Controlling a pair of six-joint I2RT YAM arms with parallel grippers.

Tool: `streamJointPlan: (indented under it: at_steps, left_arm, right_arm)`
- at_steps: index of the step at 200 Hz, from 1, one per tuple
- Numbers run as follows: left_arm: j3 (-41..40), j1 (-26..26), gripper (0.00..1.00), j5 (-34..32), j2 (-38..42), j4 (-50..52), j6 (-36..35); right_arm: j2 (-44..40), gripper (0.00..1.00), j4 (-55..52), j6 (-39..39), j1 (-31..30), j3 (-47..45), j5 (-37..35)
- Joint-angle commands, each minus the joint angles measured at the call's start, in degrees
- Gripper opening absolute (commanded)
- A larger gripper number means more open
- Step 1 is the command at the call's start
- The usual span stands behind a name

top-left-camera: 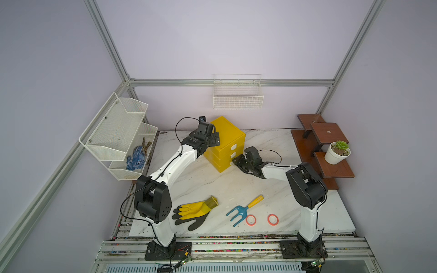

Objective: Place the transparent tape into the drawer according to color
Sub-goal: Open the drawer in the storage box.

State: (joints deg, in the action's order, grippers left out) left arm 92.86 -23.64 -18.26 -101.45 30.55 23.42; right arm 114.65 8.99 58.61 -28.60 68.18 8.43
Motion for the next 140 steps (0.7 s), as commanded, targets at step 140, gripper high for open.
streamJointPlan:
  at_steps: [140]
  left_arm:
    - [-0.5,1.1,1.0,2.0,-2.8,6.7,-1.1]
  right_arm:
    - [-19.8,0.46,-15.5,-8.1,2.2,-14.1,-0.5]
